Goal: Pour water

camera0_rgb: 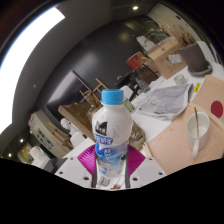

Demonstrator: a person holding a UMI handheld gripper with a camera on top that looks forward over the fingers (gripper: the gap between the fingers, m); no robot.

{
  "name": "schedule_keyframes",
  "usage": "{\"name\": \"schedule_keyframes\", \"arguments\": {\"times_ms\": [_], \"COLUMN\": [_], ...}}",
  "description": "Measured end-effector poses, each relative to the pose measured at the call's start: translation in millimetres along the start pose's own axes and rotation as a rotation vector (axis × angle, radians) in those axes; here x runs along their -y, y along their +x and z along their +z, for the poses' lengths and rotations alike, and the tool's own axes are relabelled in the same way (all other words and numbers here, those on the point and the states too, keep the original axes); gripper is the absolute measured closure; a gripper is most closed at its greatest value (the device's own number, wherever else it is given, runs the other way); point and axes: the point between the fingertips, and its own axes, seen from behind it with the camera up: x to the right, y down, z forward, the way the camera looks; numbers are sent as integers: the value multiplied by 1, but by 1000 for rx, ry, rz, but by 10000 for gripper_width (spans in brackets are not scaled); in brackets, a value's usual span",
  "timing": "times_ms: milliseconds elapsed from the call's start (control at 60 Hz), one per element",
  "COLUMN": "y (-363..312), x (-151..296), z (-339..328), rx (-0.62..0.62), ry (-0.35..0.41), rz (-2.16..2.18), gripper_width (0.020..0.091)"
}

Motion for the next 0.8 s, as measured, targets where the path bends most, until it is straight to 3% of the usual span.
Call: {"name": "schedule_keyframes", "arguments": {"times_ms": [183,417,800], "y": [4,50,71], "x": [44,54,52], "z": [-12,-18,-11], "rx": [159,227,248], "ry": [11,37,38], "rz": [642,1142,1300], "gripper_width": [735,735,736]}}
